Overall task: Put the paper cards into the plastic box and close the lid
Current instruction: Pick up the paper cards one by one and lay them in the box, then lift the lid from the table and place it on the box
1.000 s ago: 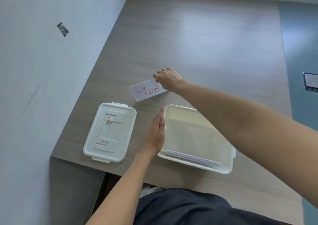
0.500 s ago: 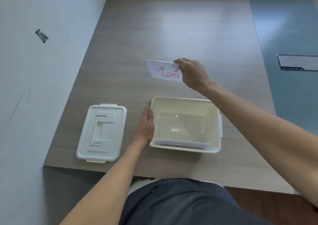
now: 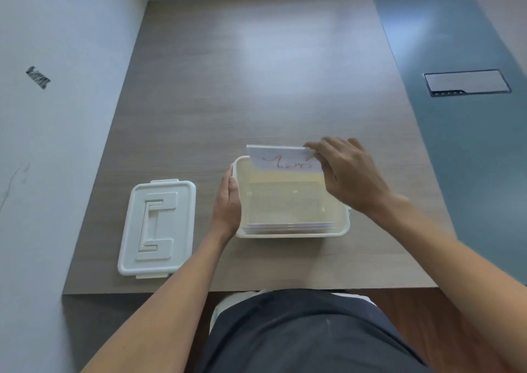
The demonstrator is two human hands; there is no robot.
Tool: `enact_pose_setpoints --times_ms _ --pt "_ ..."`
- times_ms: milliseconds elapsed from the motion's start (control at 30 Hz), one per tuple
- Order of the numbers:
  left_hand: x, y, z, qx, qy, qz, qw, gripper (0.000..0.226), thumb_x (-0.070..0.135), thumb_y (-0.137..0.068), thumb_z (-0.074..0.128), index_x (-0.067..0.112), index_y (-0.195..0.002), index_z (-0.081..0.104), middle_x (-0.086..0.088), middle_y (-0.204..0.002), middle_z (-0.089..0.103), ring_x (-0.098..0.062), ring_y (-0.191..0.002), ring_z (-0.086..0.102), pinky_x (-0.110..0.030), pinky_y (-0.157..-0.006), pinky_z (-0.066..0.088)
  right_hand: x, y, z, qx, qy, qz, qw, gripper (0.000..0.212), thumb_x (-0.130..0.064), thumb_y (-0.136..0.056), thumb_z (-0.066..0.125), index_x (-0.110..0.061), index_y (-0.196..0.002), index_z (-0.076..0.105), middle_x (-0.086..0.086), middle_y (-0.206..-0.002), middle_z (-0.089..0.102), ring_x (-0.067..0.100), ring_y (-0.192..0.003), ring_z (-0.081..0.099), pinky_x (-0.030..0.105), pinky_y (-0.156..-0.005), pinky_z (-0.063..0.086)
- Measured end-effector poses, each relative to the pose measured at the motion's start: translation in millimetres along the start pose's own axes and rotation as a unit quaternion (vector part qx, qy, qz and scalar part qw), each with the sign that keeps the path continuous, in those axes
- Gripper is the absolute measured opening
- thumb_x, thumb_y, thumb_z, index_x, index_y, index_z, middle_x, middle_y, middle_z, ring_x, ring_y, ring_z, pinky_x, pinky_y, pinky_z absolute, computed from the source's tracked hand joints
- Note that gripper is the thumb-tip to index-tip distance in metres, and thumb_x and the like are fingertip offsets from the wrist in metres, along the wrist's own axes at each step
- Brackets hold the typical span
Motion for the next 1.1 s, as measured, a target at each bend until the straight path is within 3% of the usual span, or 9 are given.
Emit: enact_pose_setpoints --times_ms 133,300,433,600,767,933,1000,1100 --pt "2.8 1.0 -0.1 0.003 0.006 0.004 1.0 0.049 0.035 -0.108 0.022 0.024 -0.155 0.031 0.011 -0.158 0.036 0.003 -0.141 0.03 -0.013 -0.11 0.02 -13.0 28.2 21.0 -0.043 -0.027 -0.003 0.999 0.037 0.007 -0.082 0.064 -0.009 -0.115 0.066 0.004 -0.102 0.07 0.029 -0.091 0.066 0.033 -0.08 0.04" --pt "1.7 0.6 0.9 0.01 0.007 -0.002 1.0 0.049 0.032 -0.108 0.022 0.022 -0.155 0.031 0.009 -0.159 0.036 -0.004 -0.145 0.029 -0.014 -0.112 0.02 -19.9 61.5 53.0 -0.16 -0.027 -0.003 0.987 0.046 0.007 -0.081 0.058 -0.01 -0.124 0.063 0.004 -0.112 0.069 0.026 -0.1 0.065 0.034 -0.085 0.046" --pt "0.4 0.0 1.7 0.014 0.001 -0.005 1.0 0.049 0.034 -0.108 0.021 0.023 -0.156 0.029 0.009 -0.16 0.033 -0.004 -0.147 0.027 -0.014 -0.112 0.018 -20.9 80.0 67.5 -0.223 -0.048 0.012 0.974 0.035 -0.004 -0.093 0.05 -0.016 -0.124 0.061 -0.001 -0.12 0.066 0.022 -0.108 0.063 0.033 -0.09 0.045" --pt "-2.8 -2.3 2.5 0.013 -0.006 0.001 1.0 0.049 0.033 -0.108 0.022 0.023 -0.156 0.03 0.007 -0.159 0.035 -0.005 -0.146 0.028 -0.009 -0.108 0.018 -25.4 70.8 71.1 -0.193 -0.084 0.014 0.978 0.028 -0.015 -0.098 0.049 -0.017 -0.122 0.064 -0.002 -0.121 0.066 0.02 -0.109 0.063 0.034 -0.091 0.047" --pt "-7.5 -5.8 1.9 -0.001 -0.027 -0.001 1.0 0.051 0.039 -0.107 0.021 0.027 -0.155 0.029 0.006 -0.158 0.037 -0.009 -0.145 0.031 -0.017 -0.109 0.022 -25.3 29.3 79.9 -0.122 -0.049 0.001 0.991 0.041 -0.031 -0.101 0.049 -0.017 -0.14 0.052 0.003 -0.149 0.05 0.026 -0.133 0.05 0.039 -0.103 0.041" --pt "-10.9 -0.5 -11.4 -0.006 -0.162 0.022 0.987 0.057 0.055 -0.102 0.016 0.038 -0.157 0.018 -0.001 -0.151 0.04 -0.011 -0.14 0.034 -0.028 -0.108 0.026 -30.1 -6.2 103.8 -0.158 0.002 -0.026 0.987 0.057 -0.046 -0.103 0.038 -0.022 -0.154 0.03 0.003 -0.166 0.018 0.023 -0.153 0.015 0.04 -0.116 0.026" --pt "-14.2 4.6 -24.8 -0.005 -0.241 0.04 0.97 0.062 0.063 -0.099 0.009 0.041 -0.157 0.01 -0.001 -0.16 0.027 -0.015 -0.149 0.022 -0.038 -0.118 0.022 -36.0 -21.6 112.6 -0.167 0.008 -0.055 0.984 0.058 -0.047 -0.103 0.035 -0.022 -0.155 0.029 0.004 -0.166 0.015 0.025 -0.154 0.012 0.042 -0.118 0.024" --pt "-25.3 14.4 -50.9 0.021 -0.348 0.04 0.937 0.065 0.064 -0.099 0.007 0.037 -0.158 0.0 -0.003 -0.167 0.008 -0.019 -0.155 0.001 -0.042 -0.122 0.008 -49.9 -45.7 124.4 -0.176 0.011 -0.109 0.978 0.057 -0.047 -0.104 0.033 -0.021 -0.155 0.029 0.006 -0.166 0.015 0.027 -0.154 0.009 0.043 -0.12 0.019"
Point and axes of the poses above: each hand's wrist, its own y-axis away from the middle knuckle, its own z-axis out of the palm, x = y × z, the point moved 2 cm from there along -y, towards the middle knuckle
